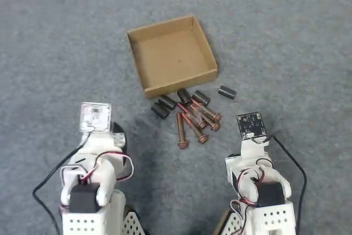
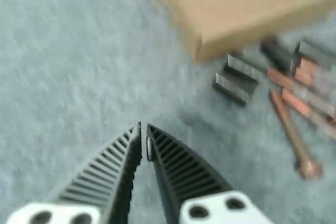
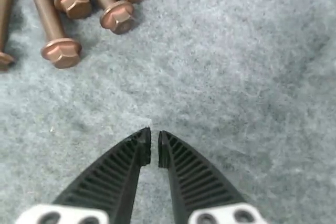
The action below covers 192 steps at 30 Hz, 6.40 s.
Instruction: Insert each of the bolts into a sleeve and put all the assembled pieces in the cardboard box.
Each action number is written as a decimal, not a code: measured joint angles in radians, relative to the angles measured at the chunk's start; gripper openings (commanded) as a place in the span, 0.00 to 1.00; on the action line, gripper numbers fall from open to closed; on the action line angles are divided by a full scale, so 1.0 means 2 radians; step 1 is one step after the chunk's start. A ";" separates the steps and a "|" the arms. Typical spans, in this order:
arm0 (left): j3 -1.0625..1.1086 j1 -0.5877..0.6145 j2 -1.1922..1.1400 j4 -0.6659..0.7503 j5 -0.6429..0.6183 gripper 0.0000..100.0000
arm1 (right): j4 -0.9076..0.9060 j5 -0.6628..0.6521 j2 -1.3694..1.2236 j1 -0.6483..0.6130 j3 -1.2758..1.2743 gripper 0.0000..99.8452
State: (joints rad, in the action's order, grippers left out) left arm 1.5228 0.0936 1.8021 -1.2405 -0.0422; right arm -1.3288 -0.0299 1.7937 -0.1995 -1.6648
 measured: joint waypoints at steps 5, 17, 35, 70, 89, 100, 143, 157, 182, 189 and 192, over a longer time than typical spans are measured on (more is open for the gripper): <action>-0.029 0.007 0.000 0.045 0.002 0.01 | 0.012 0.000 0.001 0.042 0.015 0.01; -0.046 0.006 0.000 0.073 0.002 0.01 | 0.122 0.000 0.001 0.055 0.020 0.01; -0.259 -0.026 -0.463 0.113 -0.109 0.01 | 0.154 -0.051 0.000 0.058 0.002 0.01; -0.184 -0.041 -0.641 0.311 -0.126 0.01 | 0.127 -0.228 -0.634 0.035 0.482 0.11; -0.184 -0.042 -0.641 0.322 -0.126 0.01 | 0.183 -0.430 -0.967 0.036 0.679 0.16; -0.184 -0.043 -0.641 0.332 -0.126 0.01 | 0.183 -0.442 -1.052 0.006 0.748 0.16; -0.184 -0.040 -0.641 0.333 -0.126 0.01 | 0.008 -0.203 -1.014 0.057 0.796 0.01; -0.184 -0.040 -0.641 0.317 -0.126 0.01 | 0.095 -0.133 -0.960 0.104 0.608 0.01; -0.184 -0.267 -0.517 0.220 -0.186 0.01 | 0.206 -0.110 -0.894 0.114 0.493 0.01; -0.188 -0.289 -0.638 0.285 -0.187 0.02 | 0.206 -0.110 -0.894 0.114 0.493 0.01; -0.207 -0.289 -0.669 0.285 -0.205 0.08 | 0.207 -0.110 -0.894 0.114 0.493 0.01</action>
State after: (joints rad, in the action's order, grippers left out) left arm 1.1086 -0.4849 0.4641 -0.6713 -0.4519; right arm -0.9145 -0.2493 0.0061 0.0276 -0.6782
